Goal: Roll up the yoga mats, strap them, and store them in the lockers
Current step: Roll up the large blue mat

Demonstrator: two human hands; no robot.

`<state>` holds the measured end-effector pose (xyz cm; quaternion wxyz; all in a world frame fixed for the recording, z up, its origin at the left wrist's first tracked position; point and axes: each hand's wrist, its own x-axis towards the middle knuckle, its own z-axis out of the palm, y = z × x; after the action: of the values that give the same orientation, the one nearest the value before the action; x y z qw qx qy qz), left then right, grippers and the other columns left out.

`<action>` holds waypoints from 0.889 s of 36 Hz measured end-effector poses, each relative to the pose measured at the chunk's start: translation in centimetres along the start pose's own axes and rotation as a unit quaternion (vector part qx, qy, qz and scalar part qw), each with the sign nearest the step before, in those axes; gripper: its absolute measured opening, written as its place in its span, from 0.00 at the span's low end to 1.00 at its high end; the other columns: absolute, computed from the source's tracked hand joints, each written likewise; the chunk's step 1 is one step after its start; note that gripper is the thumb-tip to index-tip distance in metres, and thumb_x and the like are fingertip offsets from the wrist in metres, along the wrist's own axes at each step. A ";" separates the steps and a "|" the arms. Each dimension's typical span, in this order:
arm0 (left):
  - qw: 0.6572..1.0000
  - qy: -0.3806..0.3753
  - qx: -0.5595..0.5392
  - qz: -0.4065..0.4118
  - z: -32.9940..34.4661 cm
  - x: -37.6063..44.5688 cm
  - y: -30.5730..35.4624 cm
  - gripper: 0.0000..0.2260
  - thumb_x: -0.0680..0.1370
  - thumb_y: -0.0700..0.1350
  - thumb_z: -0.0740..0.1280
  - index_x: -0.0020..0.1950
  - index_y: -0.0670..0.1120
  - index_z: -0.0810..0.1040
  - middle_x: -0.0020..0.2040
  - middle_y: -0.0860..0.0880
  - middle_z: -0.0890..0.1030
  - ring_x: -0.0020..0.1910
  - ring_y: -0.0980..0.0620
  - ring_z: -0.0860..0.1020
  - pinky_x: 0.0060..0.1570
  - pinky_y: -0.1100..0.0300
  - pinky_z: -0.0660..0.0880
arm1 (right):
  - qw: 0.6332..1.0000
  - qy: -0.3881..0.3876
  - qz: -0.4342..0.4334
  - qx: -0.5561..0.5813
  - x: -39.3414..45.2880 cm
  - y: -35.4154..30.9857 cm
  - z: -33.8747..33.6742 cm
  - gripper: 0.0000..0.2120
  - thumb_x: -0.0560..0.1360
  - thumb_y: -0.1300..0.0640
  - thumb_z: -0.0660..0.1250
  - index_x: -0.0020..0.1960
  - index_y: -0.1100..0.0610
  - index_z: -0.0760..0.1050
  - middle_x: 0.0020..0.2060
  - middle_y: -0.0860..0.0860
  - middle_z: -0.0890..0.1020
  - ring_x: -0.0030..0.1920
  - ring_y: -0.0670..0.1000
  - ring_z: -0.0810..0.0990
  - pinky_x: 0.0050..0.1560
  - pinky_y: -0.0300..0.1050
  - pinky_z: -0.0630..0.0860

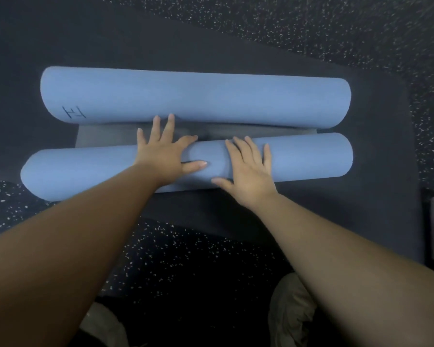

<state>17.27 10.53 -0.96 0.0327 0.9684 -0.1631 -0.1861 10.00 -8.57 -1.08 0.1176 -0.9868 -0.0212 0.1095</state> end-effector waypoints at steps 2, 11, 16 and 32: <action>1.000 0.022 -0.008 -0.003 0.0 0.0 0.0 0.37 0.70 0.74 0.50 0.77 0.63 0.52 0.79 0.46 0.36 0.77 0.43 0.34 0.73 0.36 0.39 | 0.999 -0.032 -0.005 -0.029 0.3 -0.1 -0.2 0.50 0.72 0.35 0.67 0.80 0.54 0.42 0.78 0.50 0.48 0.78 0.53 0.40 0.72 0.60 0.32; 0.986 0.152 0.058 0.031 2.2 -0.8 0.4 0.46 0.64 0.74 0.64 0.75 0.49 0.65 0.79 0.39 0.50 0.77 0.34 0.45 0.66 0.26 0.46 | 0.989 -0.100 0.010 -0.112 4.0 -0.4 -1.8 0.60 0.64 0.42 0.78 0.79 0.53 0.40 0.77 0.52 0.49 0.78 0.57 0.43 0.73 0.66 0.38; 0.991 0.067 0.112 -0.007 0.5 0.0 1.1 0.52 0.61 0.73 0.70 0.77 0.51 0.55 0.79 0.43 0.41 0.75 0.36 0.34 0.66 0.26 0.41 | 0.978 -0.112 0.013 -0.176 4.7 -1.0 -2.3 0.55 0.67 0.47 0.77 0.79 0.54 0.41 0.75 0.57 0.53 0.76 0.61 0.50 0.72 0.70 0.45; 0.985 0.083 0.120 0.088 1.2 -5.5 1.4 0.38 0.57 0.64 0.78 0.58 0.41 0.77 0.77 0.35 0.55 0.76 0.32 0.45 0.66 0.27 0.41 | 0.975 -0.116 -0.026 -0.185 -2.2 -2.0 -1.9 0.48 0.68 0.47 0.74 0.77 0.55 0.49 0.69 0.56 0.63 0.68 0.61 0.64 0.70 0.66 0.58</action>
<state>11.56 10.98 0.00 -0.0543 0.9592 -0.2657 -0.0801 8.30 -7.22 1.70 -0.0674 -0.9710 -0.0807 0.2147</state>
